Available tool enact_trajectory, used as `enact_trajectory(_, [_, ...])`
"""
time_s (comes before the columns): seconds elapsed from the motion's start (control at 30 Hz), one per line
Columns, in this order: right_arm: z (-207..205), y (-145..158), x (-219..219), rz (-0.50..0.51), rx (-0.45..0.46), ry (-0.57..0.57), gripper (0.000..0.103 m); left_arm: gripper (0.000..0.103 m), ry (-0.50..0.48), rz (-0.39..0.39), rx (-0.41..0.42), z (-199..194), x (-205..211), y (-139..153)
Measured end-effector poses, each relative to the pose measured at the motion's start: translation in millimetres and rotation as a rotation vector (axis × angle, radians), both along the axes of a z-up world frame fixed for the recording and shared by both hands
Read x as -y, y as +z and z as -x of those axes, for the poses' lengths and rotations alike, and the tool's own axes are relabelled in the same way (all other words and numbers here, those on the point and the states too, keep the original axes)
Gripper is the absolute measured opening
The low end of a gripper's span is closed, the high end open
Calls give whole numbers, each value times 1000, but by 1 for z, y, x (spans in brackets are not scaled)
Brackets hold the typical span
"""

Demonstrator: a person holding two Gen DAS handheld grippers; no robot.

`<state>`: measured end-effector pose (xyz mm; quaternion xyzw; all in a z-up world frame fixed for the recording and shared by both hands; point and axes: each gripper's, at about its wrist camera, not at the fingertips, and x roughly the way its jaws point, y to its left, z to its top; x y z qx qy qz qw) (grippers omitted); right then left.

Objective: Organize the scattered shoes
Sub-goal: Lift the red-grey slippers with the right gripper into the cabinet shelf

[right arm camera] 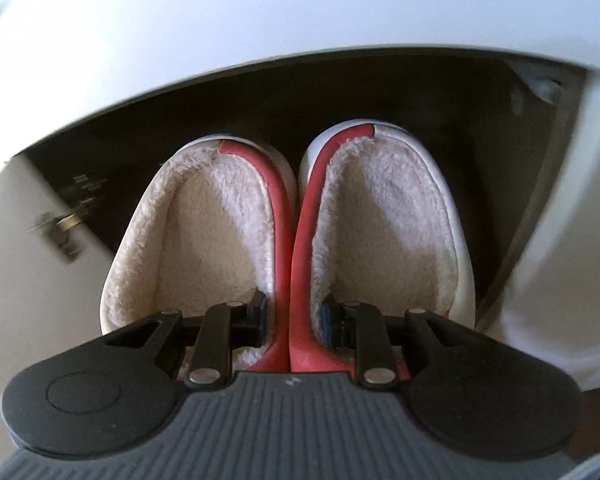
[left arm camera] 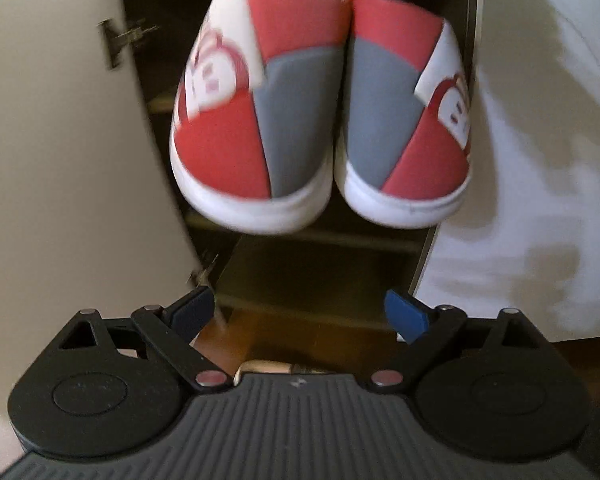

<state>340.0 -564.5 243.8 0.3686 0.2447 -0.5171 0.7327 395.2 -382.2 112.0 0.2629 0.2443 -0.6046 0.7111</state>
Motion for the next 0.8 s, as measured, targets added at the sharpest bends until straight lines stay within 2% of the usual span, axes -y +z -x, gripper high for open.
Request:
enact_trajectory(0.1, [-14, -18, 23, -12, -73, -22, 21, 94, -53, 27, -70, -23, 24, -5])
enact_trajectory(0.17, [-23, -13, 26, -27, -108, -42, 21, 94, -73, 51, -130, -35, 36, -10])
enact_trajectory(0.33, [-35, -7, 30, -23, -173, -46, 23, 94, -49, 5, -260, -49, 65, -26])
enact_trajectory(0.43, [-35, -4, 32, -28, -186, -39, 23, 94, -29, 6, -260, -53, 74, -24])
enact_trajectory(0.57, [-36, 0, 29, -2, -206, -17, 25, 93, -63, -42, -202, -48, 86, -16])
enact_trajectory(0.63, [-37, 2, 26, 29, -212, -14, 30, 93, -52, -73, -222, -52, 90, -13])
enact_trajectory(0.77, [-31, 7, 12, 172, -226, 14, 41, 93, -50, -94, -252, -60, 94, -6])
enact_trajectory(0.8, [-29, 10, 8, 223, -240, 16, 47, 93, -46, -91, -261, -64, 95, -3])
